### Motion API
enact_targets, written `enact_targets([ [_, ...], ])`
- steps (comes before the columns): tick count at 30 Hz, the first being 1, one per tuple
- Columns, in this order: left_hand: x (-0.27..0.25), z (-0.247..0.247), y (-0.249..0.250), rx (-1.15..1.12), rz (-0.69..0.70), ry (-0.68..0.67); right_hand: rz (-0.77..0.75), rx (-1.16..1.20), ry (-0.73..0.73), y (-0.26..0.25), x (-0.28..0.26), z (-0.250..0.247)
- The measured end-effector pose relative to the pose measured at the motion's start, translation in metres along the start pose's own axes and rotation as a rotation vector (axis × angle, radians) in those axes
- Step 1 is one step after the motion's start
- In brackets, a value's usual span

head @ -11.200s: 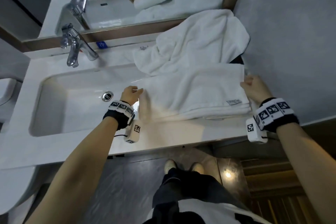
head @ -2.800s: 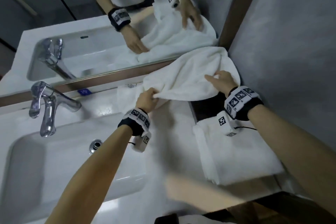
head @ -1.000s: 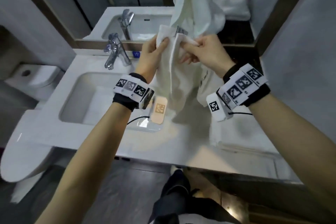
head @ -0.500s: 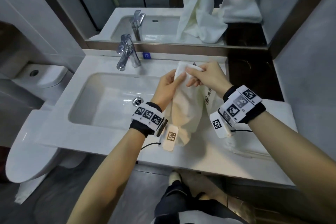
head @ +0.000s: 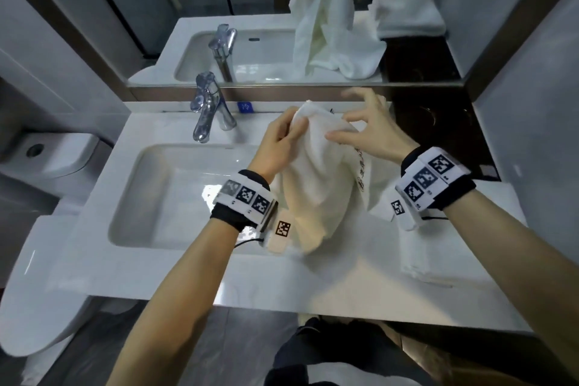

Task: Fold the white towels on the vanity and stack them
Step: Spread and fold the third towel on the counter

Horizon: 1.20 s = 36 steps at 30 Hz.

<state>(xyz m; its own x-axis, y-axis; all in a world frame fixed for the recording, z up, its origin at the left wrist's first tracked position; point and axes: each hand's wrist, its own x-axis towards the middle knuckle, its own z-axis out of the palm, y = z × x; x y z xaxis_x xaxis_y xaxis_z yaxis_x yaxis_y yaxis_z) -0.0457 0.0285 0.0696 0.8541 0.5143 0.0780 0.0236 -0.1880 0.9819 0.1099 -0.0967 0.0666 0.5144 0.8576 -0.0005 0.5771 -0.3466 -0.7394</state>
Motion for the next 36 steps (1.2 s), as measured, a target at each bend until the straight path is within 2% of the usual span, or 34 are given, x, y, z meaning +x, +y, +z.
enact_targets([
  [3, 0.010, -0.014, 0.021, -0.009, 0.004, -0.141, -0.158, 0.126, -0.271, -0.003, 0.013, -0.019],
  [6, 0.021, -0.021, 0.045, -0.011, 0.057, -0.192, -0.148, 0.258, -0.372, -0.009, 0.025, -0.030],
  [12, 0.050, -0.023, 0.070, -0.019, 0.161, -0.076, -0.091, 0.274, -0.370, 0.012, 0.030, -0.036],
  [17, 0.072, -0.027, 0.074, -0.096, 0.177, 0.129, 0.047, 0.255, -0.399, 0.058, 0.020, -0.038],
  [21, 0.087, -0.035, 0.071, -0.154, 0.207, 0.247, 0.178, 0.185, -0.233, 0.104, 0.008, -0.053],
  [24, 0.095, -0.033, 0.061, -0.101, 0.143, 0.352, 0.156, 0.271, 0.002, 0.114, -0.002, -0.077],
  [26, 0.102, -0.032, 0.050, -0.002, 0.107, 0.446, 0.131, 0.219, 0.191, 0.115, -0.005, -0.096],
  [30, 0.111, -0.027, 0.038, 0.163, 0.092, 0.500, 0.092, 0.243, 0.487, 0.097, -0.007, -0.144],
  [33, 0.117, -0.021, 0.036, 0.158, 0.100, 0.542, -0.009, 0.107, 0.567, 0.079, -0.001, -0.184],
  [35, 0.122, -0.020, 0.030, 0.128, 0.077, 0.553, -0.018, -0.003, 0.514, 0.079, 0.004, -0.205],
  [36, 0.123, -0.020, 0.025, 0.122, 0.049, 0.546, 0.006, -0.070, 0.438, 0.085, 0.006, -0.210],
])
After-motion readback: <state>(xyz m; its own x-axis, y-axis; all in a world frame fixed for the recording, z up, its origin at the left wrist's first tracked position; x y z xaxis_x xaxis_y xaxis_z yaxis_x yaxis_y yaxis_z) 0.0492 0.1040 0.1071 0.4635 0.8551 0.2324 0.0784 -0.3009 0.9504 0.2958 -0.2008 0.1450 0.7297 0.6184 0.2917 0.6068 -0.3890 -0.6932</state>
